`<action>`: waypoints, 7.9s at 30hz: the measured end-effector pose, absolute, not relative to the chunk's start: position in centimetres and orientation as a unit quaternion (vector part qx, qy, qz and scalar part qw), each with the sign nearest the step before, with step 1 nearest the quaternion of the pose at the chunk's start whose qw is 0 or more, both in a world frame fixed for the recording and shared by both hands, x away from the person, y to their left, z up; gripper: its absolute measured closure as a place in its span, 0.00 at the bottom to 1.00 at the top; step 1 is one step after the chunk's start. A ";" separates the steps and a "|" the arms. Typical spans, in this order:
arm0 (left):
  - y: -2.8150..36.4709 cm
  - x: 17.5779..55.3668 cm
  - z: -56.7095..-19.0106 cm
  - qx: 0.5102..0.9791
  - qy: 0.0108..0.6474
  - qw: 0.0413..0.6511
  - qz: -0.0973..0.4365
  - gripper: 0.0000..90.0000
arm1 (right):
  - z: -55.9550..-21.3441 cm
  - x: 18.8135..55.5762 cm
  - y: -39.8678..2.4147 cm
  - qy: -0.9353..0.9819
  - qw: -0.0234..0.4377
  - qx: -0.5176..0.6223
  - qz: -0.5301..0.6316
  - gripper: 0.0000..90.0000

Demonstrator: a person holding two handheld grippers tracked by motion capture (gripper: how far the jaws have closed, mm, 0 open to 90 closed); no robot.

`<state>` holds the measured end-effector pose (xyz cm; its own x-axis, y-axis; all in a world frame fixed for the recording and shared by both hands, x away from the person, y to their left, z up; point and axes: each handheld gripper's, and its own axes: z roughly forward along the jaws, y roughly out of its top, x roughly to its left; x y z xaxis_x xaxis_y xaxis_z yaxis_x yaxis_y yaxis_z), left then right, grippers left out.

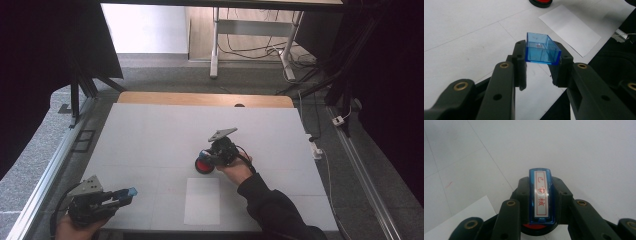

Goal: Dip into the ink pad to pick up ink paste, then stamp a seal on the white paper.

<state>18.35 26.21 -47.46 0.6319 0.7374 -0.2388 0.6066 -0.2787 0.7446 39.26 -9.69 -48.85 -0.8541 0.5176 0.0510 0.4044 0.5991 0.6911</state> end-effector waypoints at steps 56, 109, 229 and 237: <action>26.2 18.4 -47.5 0.796 0.422 0.427 0.076 0.75 | -43.5 31.3 -12.9 0.873 0.061 0.196 0.443 0.79; 26.1 18.5 -47.4 0.798 0.419 0.426 0.075 0.75 | -47.8 29.7 -10.8 0.915 0.054 0.161 0.367 0.79; 26.1 18.5 -47.5 0.798 0.421 0.426 0.074 0.75 | -49.8 29.8 -10.1 0.921 0.071 0.177 0.339 0.79; 26.2 18.5 -47.5 0.797 0.421 0.427 0.073 0.75 | -49.5 29.8 -10.3 0.918 0.070 0.174 0.349 0.79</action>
